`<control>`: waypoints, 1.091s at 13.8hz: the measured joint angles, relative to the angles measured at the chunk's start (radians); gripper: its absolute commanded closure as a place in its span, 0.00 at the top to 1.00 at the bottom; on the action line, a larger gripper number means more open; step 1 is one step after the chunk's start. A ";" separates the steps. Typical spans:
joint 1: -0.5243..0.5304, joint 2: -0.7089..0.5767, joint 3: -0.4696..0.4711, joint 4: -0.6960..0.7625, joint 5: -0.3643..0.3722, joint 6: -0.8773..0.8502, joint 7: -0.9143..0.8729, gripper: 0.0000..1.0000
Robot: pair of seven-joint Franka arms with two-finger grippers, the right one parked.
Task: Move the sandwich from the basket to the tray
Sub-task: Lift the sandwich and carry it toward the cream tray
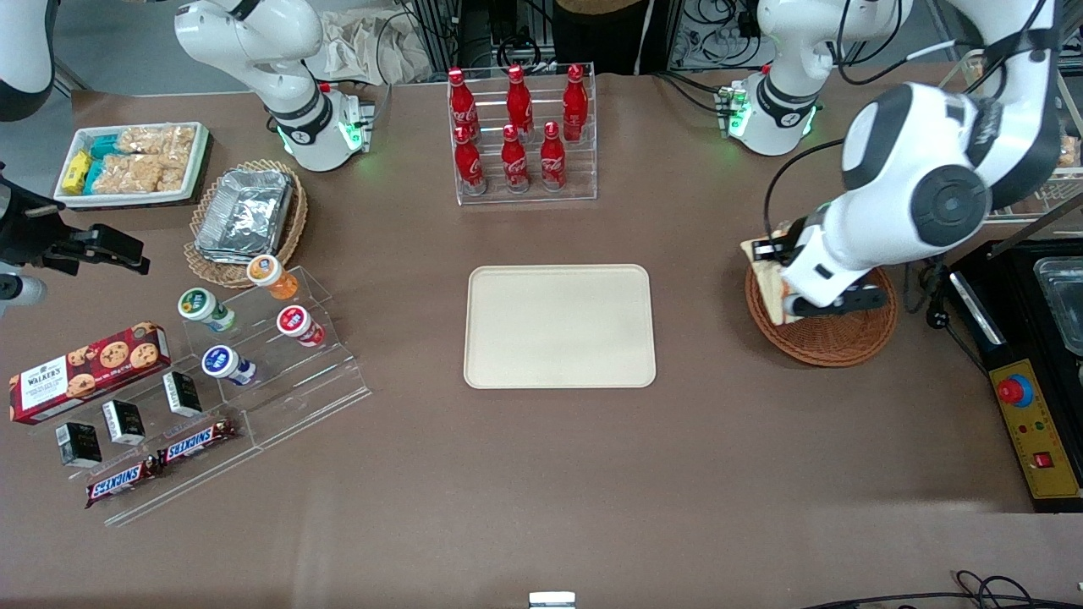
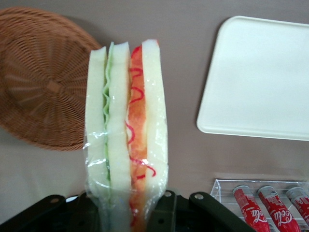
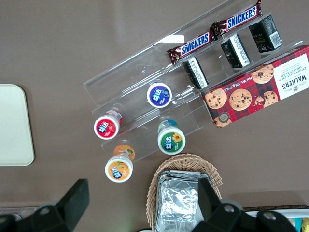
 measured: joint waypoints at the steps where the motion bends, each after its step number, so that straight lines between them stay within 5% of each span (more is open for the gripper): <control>1: -0.006 0.030 -0.021 0.013 0.000 0.021 -0.003 0.30; 7: -0.174 0.219 -0.046 0.024 0.057 0.227 -0.189 0.30; 15: -0.240 0.409 -0.047 0.025 0.067 0.410 -0.207 0.31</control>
